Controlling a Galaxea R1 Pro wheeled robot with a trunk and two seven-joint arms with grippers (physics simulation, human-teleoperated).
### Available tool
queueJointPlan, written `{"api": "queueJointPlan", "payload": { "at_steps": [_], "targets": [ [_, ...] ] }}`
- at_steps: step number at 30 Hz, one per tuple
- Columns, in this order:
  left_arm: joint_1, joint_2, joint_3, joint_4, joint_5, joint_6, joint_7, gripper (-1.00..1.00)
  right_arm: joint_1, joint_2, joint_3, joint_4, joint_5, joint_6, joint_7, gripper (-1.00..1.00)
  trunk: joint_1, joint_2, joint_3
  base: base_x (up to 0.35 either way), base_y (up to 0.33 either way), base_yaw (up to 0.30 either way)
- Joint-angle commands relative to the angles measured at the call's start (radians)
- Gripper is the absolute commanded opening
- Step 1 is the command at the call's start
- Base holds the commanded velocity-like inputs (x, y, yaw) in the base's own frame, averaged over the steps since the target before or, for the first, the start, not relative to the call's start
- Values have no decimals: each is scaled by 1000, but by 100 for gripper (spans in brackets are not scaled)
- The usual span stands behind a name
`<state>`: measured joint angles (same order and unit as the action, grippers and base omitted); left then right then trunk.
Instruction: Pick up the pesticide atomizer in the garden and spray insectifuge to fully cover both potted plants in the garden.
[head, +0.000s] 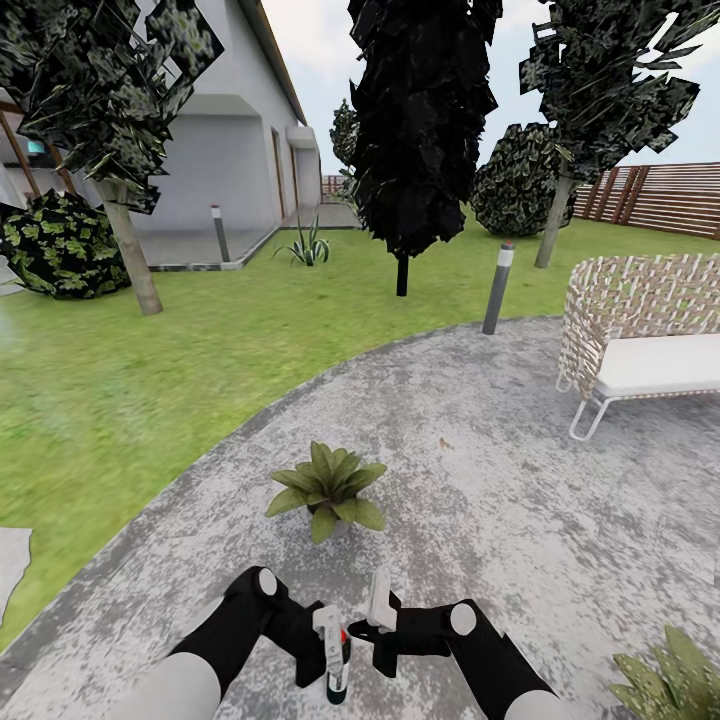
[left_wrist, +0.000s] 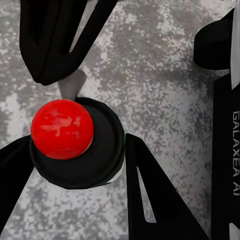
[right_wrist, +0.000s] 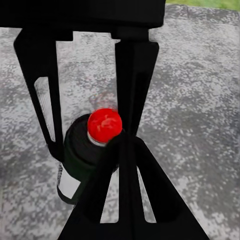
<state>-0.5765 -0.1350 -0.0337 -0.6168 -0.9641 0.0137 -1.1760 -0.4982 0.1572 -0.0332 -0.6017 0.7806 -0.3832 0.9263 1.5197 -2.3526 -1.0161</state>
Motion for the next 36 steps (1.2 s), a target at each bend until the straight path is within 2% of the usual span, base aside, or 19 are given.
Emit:
{"api": "queueJointPlan", "payload": {
  "at_steps": [1, 7, 14, 21, 27, 29, 30, 33, 34, 35, 36],
  "targets": [
    [0, -2, 0, -1, -4, 2, -3, -100, 0, 1, -4, -1, 6, -3, 3, -100, 0, 0, -1, 0, 0, 0],
    [-1, -4, 0, -1, -2, 2, -2, -100, 0, 1, -3, -1, 6, -3, 3, -100, 0, 0, -1, 0, 0, 0],
    [-1, 12, -2, -1, -12, 1, -5, -100, 0, 0, -3, -1, 6, -3, 3, -100, 0, 0, -1, 0, 0, 0],
    [0, 105, -2, 0, -16, 1, -4, -100, 0, -1, -4, 0, 7, -3, 3, -100, 0, 0, -1, 0, 0, 0],
    [6, 201, 1, -1, -16, -7, -4, -100, 0, -10, -8, 8, 11, -3, 1, -100, 0, 0, -1, 0, 0, 0],
    [8, 217, 1, -1, -15, -9, -4, -100, 0, -22, -10, 9, 11, -4, -1, -100, 0, 0, -1, 0, 0, 0],
    [8, 224, 1, -1, -16, -10, -3, -100, 0, -47, -11, 12, 11, -5, -4, 100, 0, 0, -1, 0, 0, 0],
    [9, 231, 1, 0, -12, -9, -1, -100, 0, -107, -13, 13, 5, -5, -6, 100, 0, 0, -1, 0, 0, 0],
    [9, 229, 5, 0, -5, 0, 3, -100, 1, -160, -50, 21, 5, -4, -95, 100, 0, 0, -1, 0, 0, 0],
    [10, 227, 12, 1, -5, 0, 7, -100, 2, -172, -80, 41, 4, -3, -136, 100, 0, 0, -1, 0, 0, 0],
    [10, 224, 38, 4, -3, 2, 15, -100, 3, -186, -157, 107, 4, -5, -218, 100, 0, 0, -1, 0, 0, 0]
  ]
}}
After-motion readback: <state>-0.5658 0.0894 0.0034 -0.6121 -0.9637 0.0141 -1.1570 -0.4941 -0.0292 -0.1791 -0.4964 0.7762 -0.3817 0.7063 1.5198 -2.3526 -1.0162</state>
